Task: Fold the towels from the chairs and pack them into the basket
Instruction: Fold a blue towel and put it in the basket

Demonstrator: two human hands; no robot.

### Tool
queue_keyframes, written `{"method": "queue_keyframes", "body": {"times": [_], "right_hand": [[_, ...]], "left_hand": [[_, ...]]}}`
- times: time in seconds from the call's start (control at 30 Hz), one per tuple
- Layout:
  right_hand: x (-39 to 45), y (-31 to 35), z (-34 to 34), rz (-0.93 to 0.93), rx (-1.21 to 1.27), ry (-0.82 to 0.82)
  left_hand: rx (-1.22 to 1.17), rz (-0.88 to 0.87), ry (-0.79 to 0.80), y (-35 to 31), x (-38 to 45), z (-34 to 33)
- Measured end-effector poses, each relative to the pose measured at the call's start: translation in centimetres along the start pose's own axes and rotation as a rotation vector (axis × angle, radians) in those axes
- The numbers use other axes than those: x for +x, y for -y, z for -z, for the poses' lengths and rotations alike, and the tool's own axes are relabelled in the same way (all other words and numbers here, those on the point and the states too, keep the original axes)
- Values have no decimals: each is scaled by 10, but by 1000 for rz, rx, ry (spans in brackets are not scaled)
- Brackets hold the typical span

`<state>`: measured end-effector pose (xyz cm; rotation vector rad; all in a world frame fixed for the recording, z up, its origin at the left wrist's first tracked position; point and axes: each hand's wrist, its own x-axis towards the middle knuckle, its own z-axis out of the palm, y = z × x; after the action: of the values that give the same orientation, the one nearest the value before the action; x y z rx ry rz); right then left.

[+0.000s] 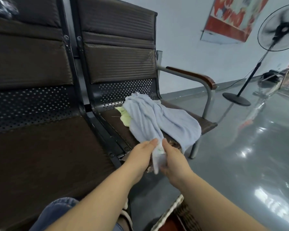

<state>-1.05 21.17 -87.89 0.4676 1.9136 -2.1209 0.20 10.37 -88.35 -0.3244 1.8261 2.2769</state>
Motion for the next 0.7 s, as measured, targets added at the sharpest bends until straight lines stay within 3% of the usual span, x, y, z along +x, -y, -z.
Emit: {"method": "queue_keyframes", "body": {"times": [0.07,0.17,0.3,0.4,0.5,0.6,0.7], "right_hand": [[-5,8,-3,-151,225,82],[-6,10,-16,-131,203,126],[-27,14,-50,28,4,182],[-61,13,-77,114,-256,287],[-88,5,-93,136,-364,413],[-90,-1,-100,174,-376,324],[-78,8,-112,34,-140,301]], "left_hand": [[0,22,59,-1,-17,11],[20,47,120,2,-43,27],[-132,39,-75,-13,-63,54],[-220,116,-203,-28,-70,75],[-227,192,-325,-37,-73,94],[-170,125,-379,-44,-85,106],[-77,47,-280,-45,-101,121]]}}
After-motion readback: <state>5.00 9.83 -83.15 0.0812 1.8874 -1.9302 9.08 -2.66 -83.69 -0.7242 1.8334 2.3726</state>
